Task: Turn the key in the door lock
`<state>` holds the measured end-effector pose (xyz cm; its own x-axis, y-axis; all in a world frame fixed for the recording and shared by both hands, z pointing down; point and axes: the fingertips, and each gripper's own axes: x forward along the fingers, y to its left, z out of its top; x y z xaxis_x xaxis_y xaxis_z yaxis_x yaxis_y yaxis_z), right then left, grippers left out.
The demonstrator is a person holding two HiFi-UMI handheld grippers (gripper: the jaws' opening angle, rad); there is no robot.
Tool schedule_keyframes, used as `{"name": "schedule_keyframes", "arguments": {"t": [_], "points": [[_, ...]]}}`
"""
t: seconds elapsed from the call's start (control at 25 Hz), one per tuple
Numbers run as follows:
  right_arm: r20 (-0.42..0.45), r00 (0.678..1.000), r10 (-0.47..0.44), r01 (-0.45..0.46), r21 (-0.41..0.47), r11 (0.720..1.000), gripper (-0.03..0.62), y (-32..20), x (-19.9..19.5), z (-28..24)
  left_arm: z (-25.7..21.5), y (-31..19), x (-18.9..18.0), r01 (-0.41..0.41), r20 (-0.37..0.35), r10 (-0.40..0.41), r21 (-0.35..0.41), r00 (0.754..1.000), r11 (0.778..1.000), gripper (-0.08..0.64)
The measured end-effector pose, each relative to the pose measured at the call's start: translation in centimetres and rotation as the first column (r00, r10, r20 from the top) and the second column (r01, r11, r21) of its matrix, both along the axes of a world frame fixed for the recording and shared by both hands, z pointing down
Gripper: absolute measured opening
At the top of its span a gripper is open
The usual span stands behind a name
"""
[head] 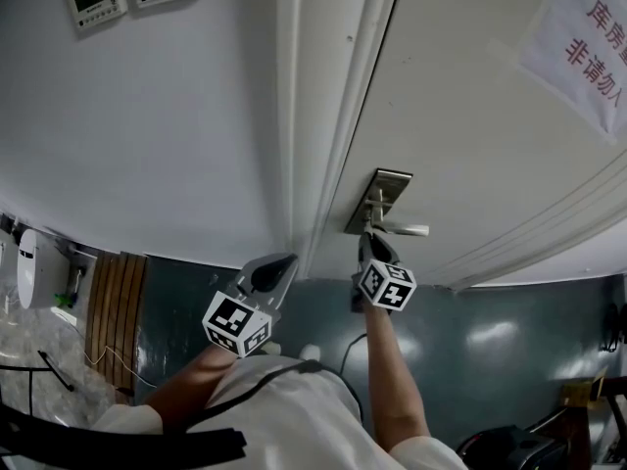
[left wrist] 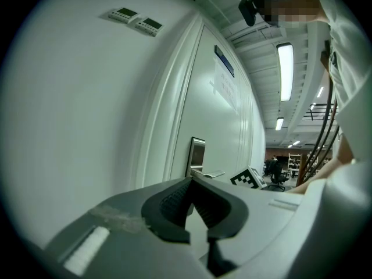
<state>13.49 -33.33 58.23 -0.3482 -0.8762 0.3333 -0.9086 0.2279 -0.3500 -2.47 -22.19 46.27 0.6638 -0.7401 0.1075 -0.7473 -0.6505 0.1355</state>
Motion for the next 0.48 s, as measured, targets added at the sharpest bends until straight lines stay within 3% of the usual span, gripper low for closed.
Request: {"name": "schedule_keyframes", "arguments": {"t": [0.48], "points": [[-0.238,0.971,0.011,-0.009,0.009,1.0,0.049,0.08,-0.1,0.0,-0.06,0.45,-0.86,-0.037,-0.002,0.037,0.004,0.999,0.999,0.005]]}}
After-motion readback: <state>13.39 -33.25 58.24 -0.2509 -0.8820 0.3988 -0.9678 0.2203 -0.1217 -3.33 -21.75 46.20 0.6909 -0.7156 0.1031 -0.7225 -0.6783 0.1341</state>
